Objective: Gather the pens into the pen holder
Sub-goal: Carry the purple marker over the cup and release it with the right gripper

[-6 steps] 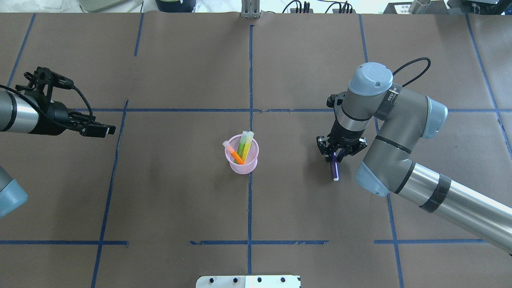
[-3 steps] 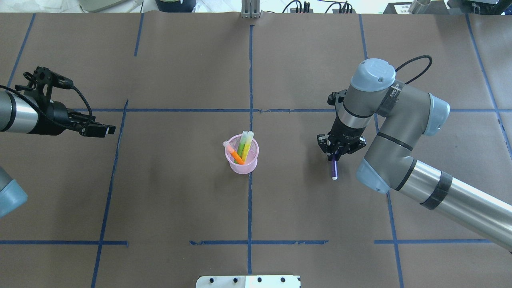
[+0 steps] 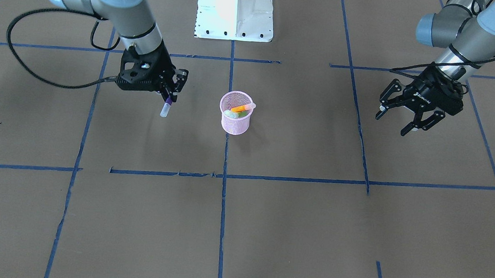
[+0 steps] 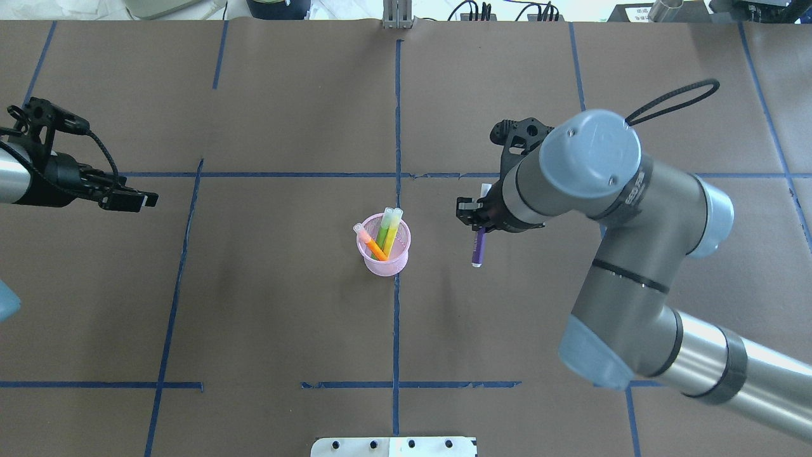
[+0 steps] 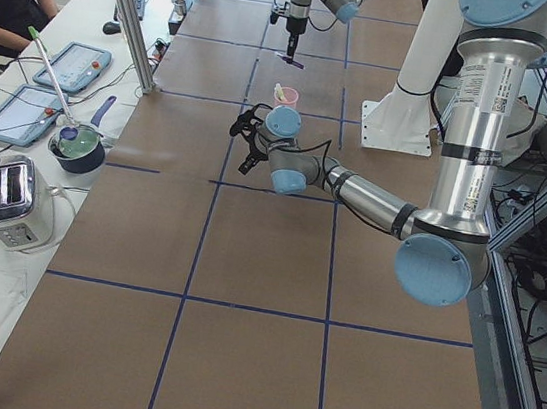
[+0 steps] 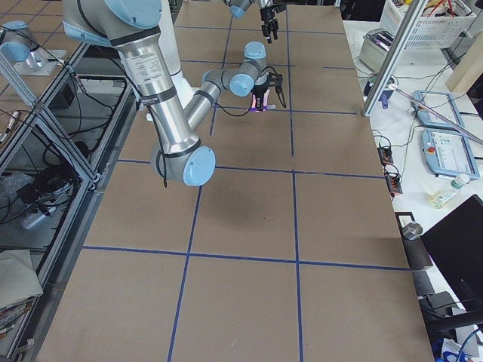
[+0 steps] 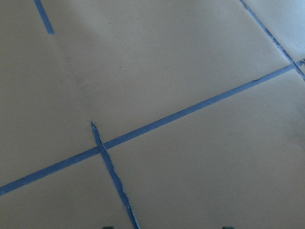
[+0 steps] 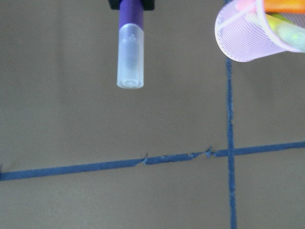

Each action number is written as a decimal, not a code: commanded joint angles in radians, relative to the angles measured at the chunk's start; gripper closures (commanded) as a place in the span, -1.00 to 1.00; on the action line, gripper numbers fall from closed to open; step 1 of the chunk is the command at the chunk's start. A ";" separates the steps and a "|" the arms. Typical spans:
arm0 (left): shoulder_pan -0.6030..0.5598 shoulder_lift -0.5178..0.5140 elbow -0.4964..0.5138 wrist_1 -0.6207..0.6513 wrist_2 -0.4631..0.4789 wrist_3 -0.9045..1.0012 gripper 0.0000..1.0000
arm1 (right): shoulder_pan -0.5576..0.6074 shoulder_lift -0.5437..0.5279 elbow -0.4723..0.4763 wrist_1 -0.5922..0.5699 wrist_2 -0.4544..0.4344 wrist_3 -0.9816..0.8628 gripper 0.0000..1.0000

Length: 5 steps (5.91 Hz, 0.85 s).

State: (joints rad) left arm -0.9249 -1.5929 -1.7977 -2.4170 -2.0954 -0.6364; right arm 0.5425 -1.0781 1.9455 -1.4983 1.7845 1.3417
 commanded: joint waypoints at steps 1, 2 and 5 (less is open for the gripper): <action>-0.114 0.001 0.024 0.115 -0.081 0.158 -0.62 | -0.157 0.047 0.073 -0.017 -0.373 0.166 1.00; -0.144 -0.007 0.023 0.228 -0.078 0.288 -0.62 | -0.226 0.076 0.073 -0.014 -0.549 0.203 1.00; -0.241 -0.009 0.026 0.522 -0.066 0.605 -0.63 | -0.395 0.095 0.005 0.059 -1.085 0.243 1.00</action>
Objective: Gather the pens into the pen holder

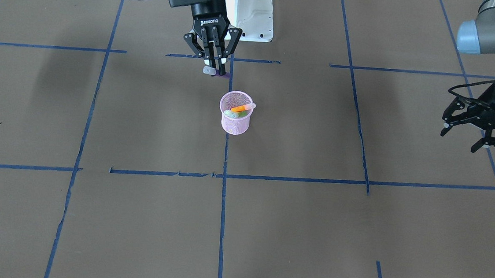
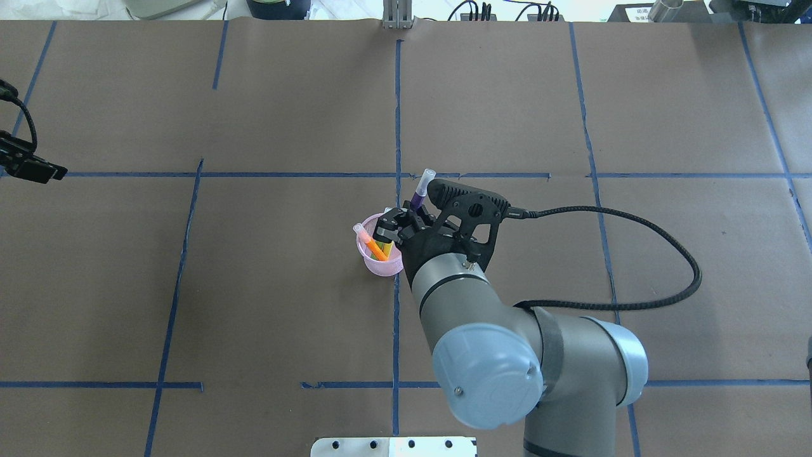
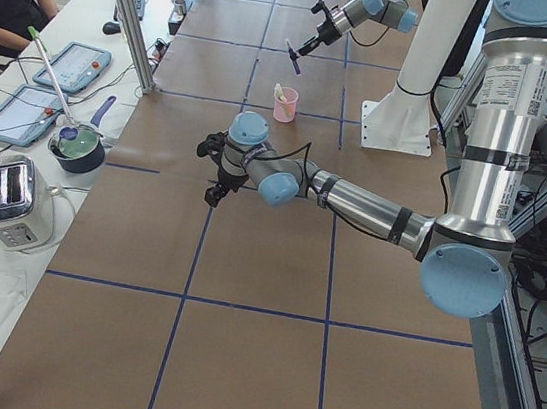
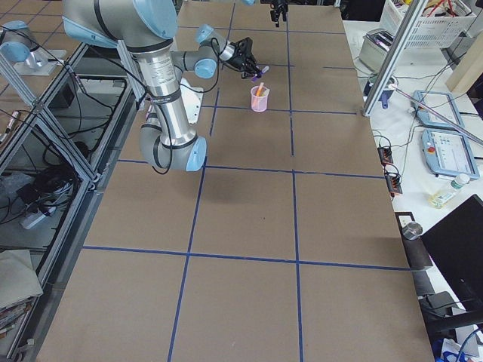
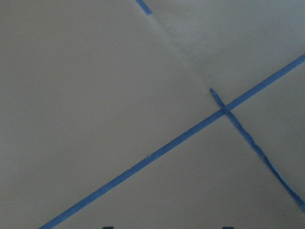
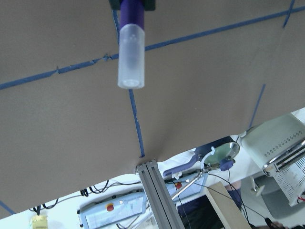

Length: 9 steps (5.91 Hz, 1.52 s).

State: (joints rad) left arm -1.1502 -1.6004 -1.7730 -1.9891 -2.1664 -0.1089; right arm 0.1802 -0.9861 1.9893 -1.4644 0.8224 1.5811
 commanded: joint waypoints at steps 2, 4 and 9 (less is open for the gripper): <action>-0.014 0.002 0.003 0.119 0.003 0.080 -0.69 | -0.041 0.021 -0.189 0.125 -0.209 -0.003 1.00; -0.013 0.000 0.004 0.119 0.003 0.078 -0.71 | -0.048 0.024 -0.225 0.128 -0.239 -0.003 0.99; -0.014 -0.001 0.001 0.119 0.003 0.080 -0.73 | -0.019 0.041 -0.184 0.168 -0.151 -0.064 -0.97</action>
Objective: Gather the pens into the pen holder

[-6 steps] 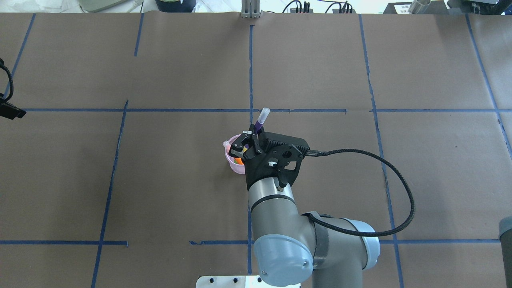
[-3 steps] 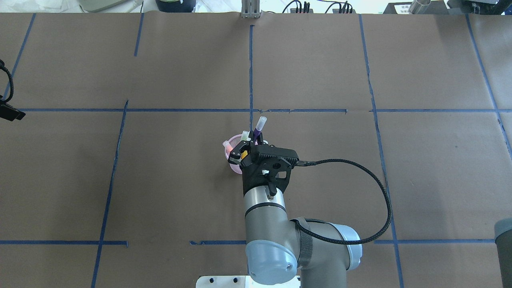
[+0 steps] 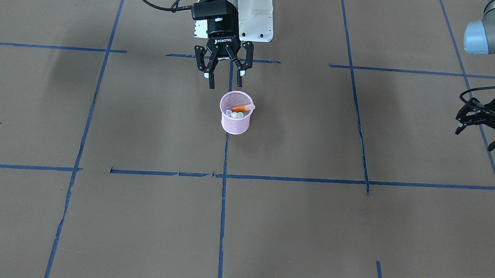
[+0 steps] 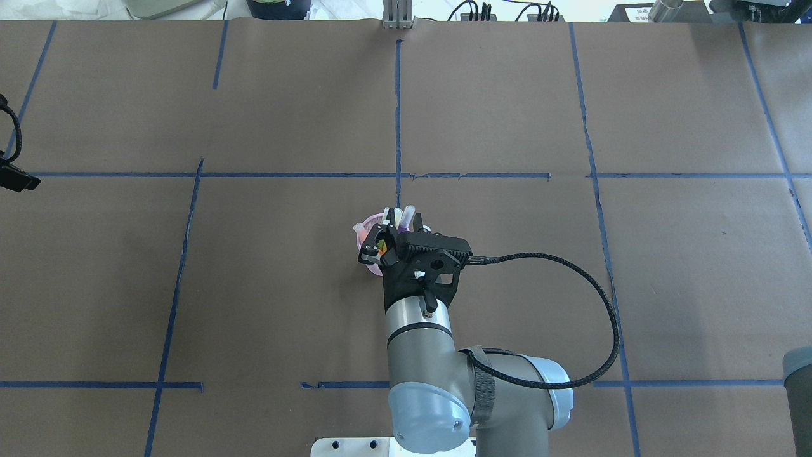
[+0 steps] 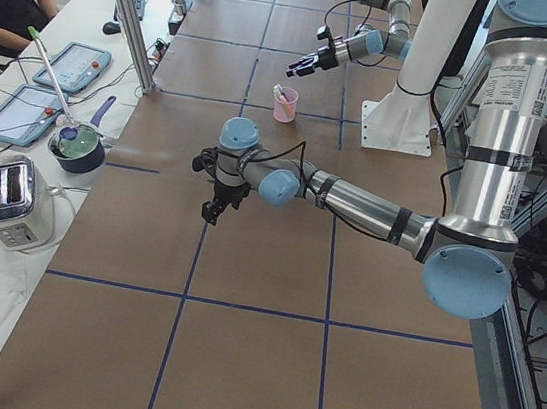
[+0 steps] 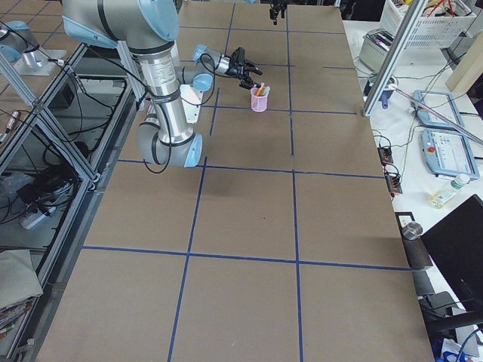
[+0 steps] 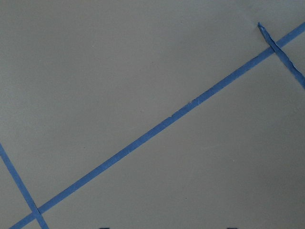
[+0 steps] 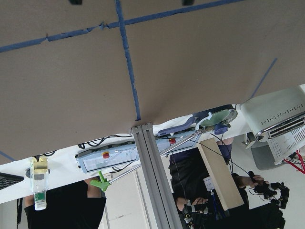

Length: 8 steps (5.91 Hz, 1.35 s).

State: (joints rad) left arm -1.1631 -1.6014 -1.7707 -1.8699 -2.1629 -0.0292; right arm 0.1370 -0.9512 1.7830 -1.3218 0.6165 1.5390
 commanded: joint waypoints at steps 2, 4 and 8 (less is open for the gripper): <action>-0.003 0.005 -0.004 0.000 0.000 0.002 -0.73 | 0.171 -0.068 0.146 0.047 0.456 -0.149 -0.98; -0.006 0.012 0.011 0.002 0.003 0.002 -0.85 | 0.345 -0.203 0.216 0.036 0.845 -0.221 -0.98; -0.073 0.058 0.028 0.053 -0.014 0.000 -1.00 | 0.781 -0.554 0.167 0.036 1.450 -0.805 -0.98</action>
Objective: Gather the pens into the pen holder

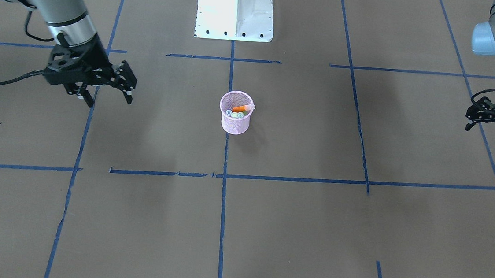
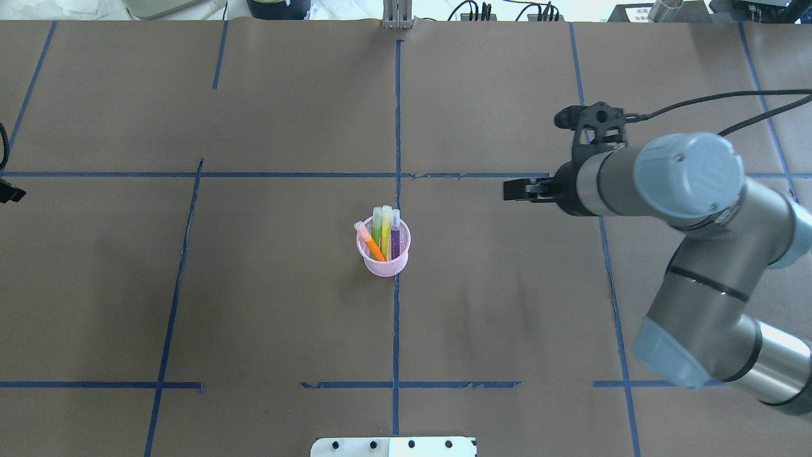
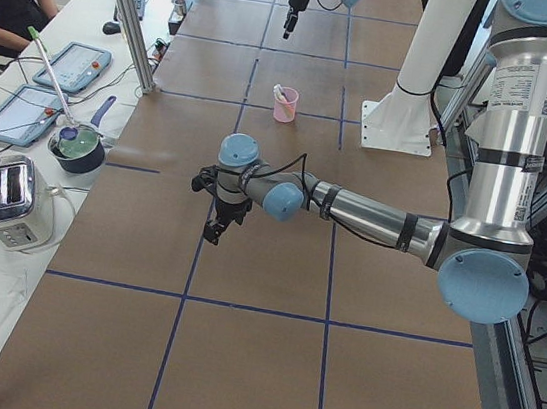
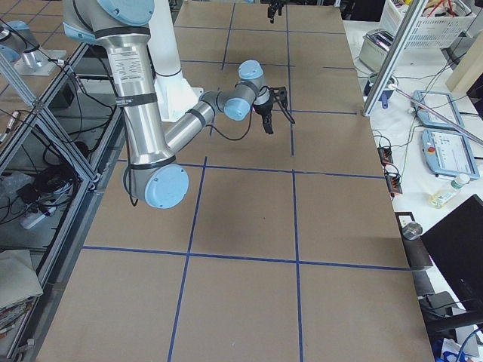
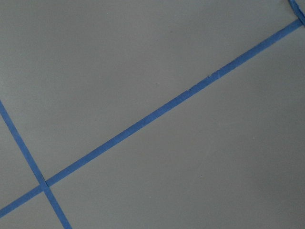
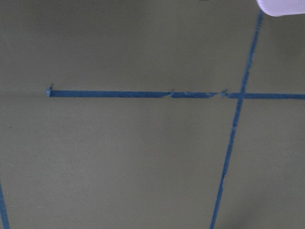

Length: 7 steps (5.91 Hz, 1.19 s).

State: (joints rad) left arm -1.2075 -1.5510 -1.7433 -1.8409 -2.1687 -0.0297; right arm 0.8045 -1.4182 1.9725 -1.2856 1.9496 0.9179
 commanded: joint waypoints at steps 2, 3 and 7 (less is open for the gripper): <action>-0.151 -0.004 -0.008 0.200 -0.182 0.001 -1.00 | 0.415 -0.178 -0.195 0.002 0.356 -0.578 -0.98; -0.179 -0.006 -0.021 0.309 -0.183 0.002 -1.00 | 0.568 -0.203 -0.307 -0.004 0.450 -0.758 -0.98; -0.198 0.068 -0.042 0.299 -0.247 -0.004 -1.00 | 0.795 -0.264 -0.339 -0.194 0.445 -1.144 -0.99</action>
State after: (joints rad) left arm -1.4044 -1.4933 -1.7770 -1.5390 -2.3938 -0.0309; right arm 1.5711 -1.6654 1.6032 -1.4182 2.4147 -0.1540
